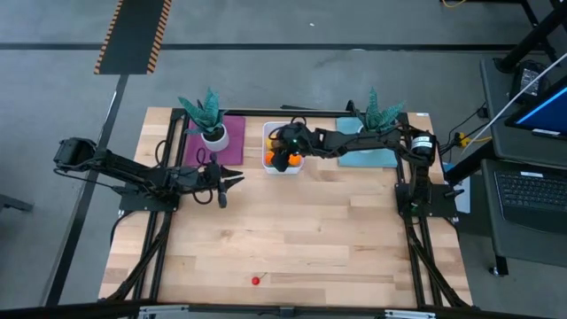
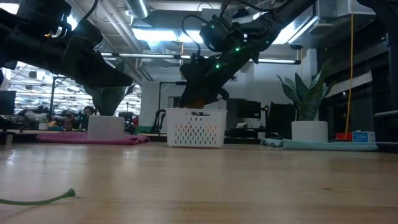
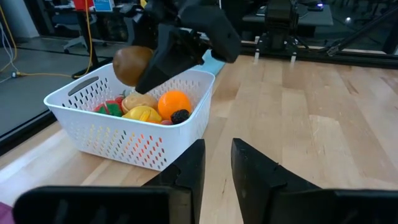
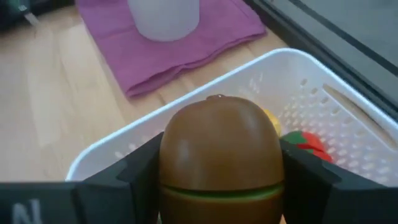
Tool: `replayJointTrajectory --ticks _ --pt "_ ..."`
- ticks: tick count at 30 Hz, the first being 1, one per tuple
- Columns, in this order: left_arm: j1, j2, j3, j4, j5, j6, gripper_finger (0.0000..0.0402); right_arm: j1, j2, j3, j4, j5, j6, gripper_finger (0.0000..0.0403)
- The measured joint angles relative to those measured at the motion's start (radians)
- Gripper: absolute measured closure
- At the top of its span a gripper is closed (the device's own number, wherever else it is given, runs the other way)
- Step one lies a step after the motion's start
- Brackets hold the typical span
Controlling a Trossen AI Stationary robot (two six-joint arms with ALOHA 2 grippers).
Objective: Pick and placing Produce into tupperware
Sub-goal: Put the brown kiwi into the white bin, then put the red cherry into the white bin
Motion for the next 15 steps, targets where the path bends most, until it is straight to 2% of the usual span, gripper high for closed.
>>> replayJointTrajectory --ticks 5,10,15 --pt "0.000 0.000 0.000 0.000 0.000 0.000 0.0338 -0.002 0.002 -0.026 0.036 -0.010 0.007 0.0159" --pt "0.000 0.000 0.000 0.000 0.000 0.000 0.0352 -0.007 0.001 -0.025 0.059 -0.006 0.006 0.0127" --pt "0.000 0.000 0.000 0.000 0.000 0.000 0.0364 -0.024 0.001 -0.025 0.060 -0.005 0.002 0.0131"
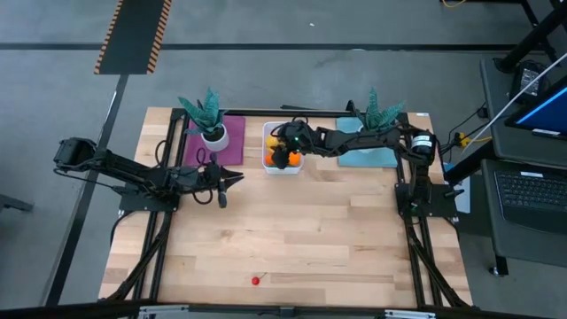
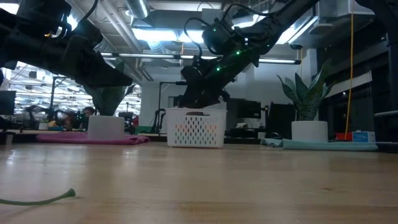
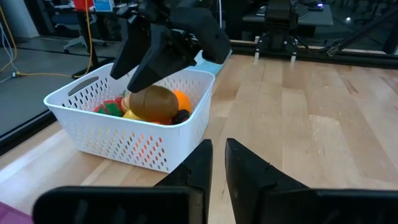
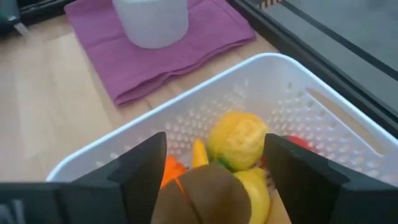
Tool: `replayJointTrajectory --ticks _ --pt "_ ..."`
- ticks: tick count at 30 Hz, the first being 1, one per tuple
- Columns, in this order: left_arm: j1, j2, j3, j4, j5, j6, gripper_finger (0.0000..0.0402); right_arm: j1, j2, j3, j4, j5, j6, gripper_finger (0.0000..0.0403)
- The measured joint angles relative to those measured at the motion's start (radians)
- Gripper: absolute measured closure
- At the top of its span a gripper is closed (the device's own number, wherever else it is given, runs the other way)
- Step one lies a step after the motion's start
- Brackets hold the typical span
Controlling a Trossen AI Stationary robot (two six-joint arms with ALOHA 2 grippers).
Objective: Pick and placing Produce into tupperware
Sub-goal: Put the red cherry into the white bin
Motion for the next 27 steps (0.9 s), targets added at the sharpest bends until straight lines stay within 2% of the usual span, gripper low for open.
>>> replayJointTrajectory --ticks 10,12,16,22,25,27 --pt "-0.002 0.000 0.000 -0.005 0.001 0.000 0.0387 0.020 -0.043 -0.005 -0.044 0.006 -0.079 0.0139" --pt "-0.005 0.000 0.000 -0.006 0.005 0.001 0.0392 0.045 -0.068 -0.046 0.003 0.037 -0.083 0.0139" --pt "-0.024 0.000 0.000 -0.008 0.008 0.004 0.0400 0.111 -0.138 -0.248 0.200 0.179 -0.076 0.0139" --pt "-0.047 0.000 0.000 -0.002 0.008 0.007 0.0392 0.213 -0.325 -0.571 0.582 0.193 -0.091 0.0138" --pt "-0.052 0.000 0.001 0.001 0.020 0.007 0.0384 0.262 -0.426 -0.688 0.680 0.189 -0.142 0.0138" --pt "-0.055 0.000 0.001 0.001 0.062 -0.003 0.0379 0.299 -0.489 -0.756 0.750 0.193 -0.187 0.0138"
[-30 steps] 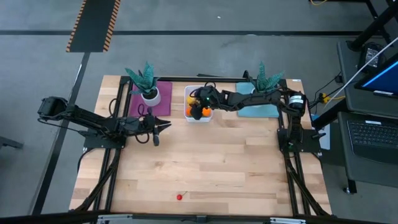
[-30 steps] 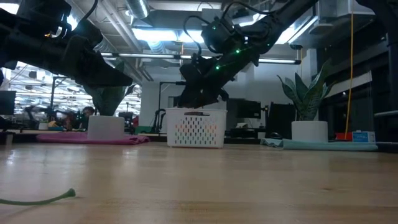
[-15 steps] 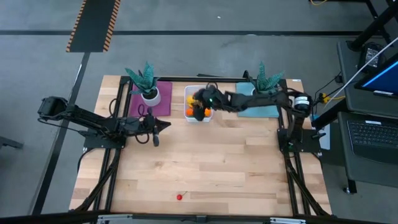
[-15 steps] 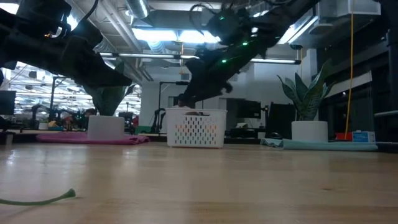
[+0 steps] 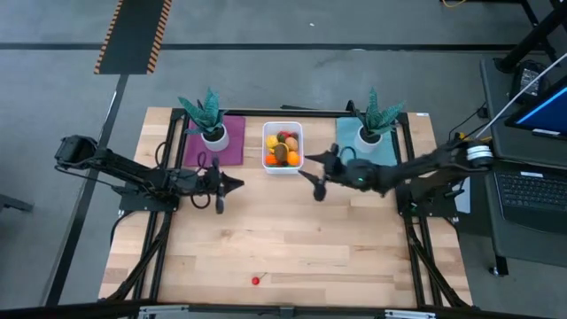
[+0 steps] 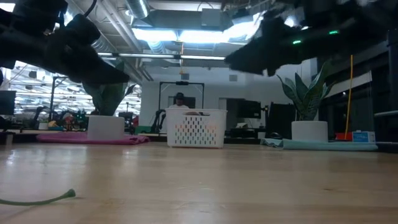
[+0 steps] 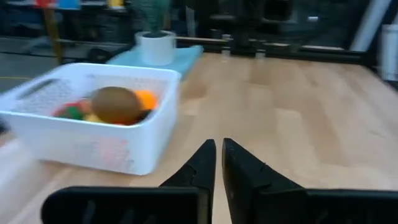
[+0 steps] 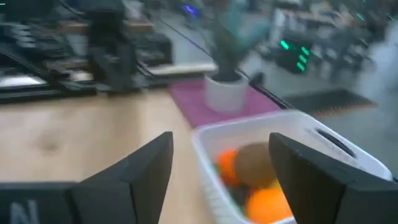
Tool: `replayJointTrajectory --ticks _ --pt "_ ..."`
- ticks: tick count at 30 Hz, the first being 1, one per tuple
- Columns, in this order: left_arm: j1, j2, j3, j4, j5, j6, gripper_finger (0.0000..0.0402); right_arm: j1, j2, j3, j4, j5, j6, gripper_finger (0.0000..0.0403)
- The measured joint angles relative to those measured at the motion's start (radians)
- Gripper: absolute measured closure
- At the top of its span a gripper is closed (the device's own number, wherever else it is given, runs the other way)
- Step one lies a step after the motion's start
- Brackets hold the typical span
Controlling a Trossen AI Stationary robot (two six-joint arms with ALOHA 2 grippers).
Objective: Pick and placing Produce into tupperware
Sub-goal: Put the red cherry into the white bin
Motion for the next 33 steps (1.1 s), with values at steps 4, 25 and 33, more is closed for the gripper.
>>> replayJointTrajectory --ticks 4,25,33 --pt "-0.010 -0.001 0.000 0.012 0.076 0.006 0.0372 0.070 -0.072 -0.116 0.078 -0.018 -0.027 0.0138" --pt "-0.185 -0.001 0.000 0.012 0.298 0.004 0.0393 0.268 -0.080 -0.220 0.178 -0.043 -0.031 0.0138" --pt "-0.262 0.000 0.028 -0.016 0.125 0.015 0.0395 0.267 -0.080 -0.220 0.181 -0.081 0.008 0.0138"
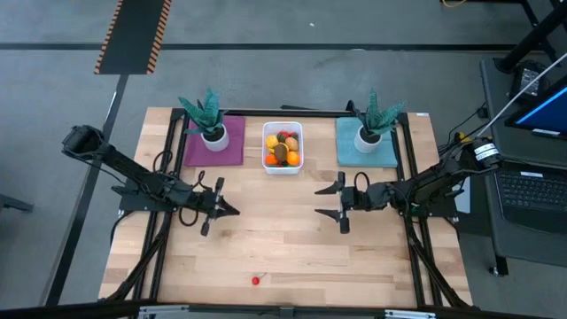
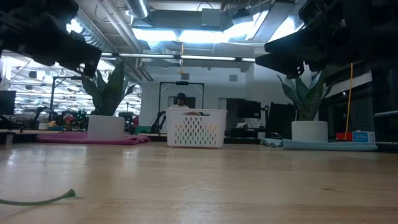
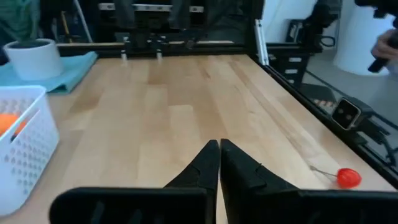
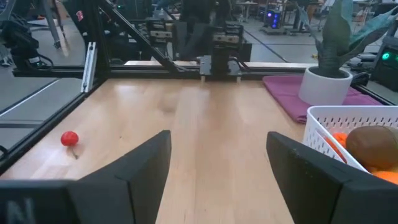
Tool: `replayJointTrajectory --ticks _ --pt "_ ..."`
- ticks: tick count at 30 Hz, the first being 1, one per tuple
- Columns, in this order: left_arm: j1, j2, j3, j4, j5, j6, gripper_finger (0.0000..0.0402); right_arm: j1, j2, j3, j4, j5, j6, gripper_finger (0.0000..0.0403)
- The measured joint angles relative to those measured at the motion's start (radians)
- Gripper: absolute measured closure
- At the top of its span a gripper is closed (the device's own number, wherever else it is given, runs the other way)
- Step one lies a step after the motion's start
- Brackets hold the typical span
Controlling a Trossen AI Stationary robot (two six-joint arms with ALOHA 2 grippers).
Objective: Pick and placing Produce into tupperware
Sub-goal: Put the red cherry into the white bin
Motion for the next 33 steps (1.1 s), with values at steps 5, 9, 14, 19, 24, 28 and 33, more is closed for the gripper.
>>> replayJointTrajectory --ticks 5,9,14,19,24,28,33 --pt "-0.078 0.000 0.110 -0.217 -0.018 -0.047 0.0378 0.000 0.000 0.000 0.000 0.000 -0.003 0.0138" --pt "-0.172 0.027 0.194 -0.314 -0.135 -0.103 0.0365 0.000 0.000 0.000 0.000 0.000 -0.004 0.0138" --pt "-0.278 0.137 0.283 -0.332 -0.249 -0.171 0.0352 0.000 0.001 0.000 -0.009 0.000 -0.004 0.0138" --pt "-0.360 0.303 0.427 -0.486 -0.338 -0.280 0.0341 0.000 0.001 0.000 -0.020 0.000 -0.004 0.0138" --pt "-0.403 0.473 0.601 -0.667 -0.349 -0.450 0.0333 0.000 0.001 0.001 -0.039 0.000 -0.004 0.0138" --pt "-0.429 0.596 0.758 -0.871 -0.339 -0.614 0.0327 0.000 0.001 0.001 -0.054 0.000 -0.002 0.0138" --pt "-0.454 0.739 0.964 -1.113 -0.293 -0.796 0.0321 0.000 0.002 0.001 -0.088 0.000 0.017 0.0138"
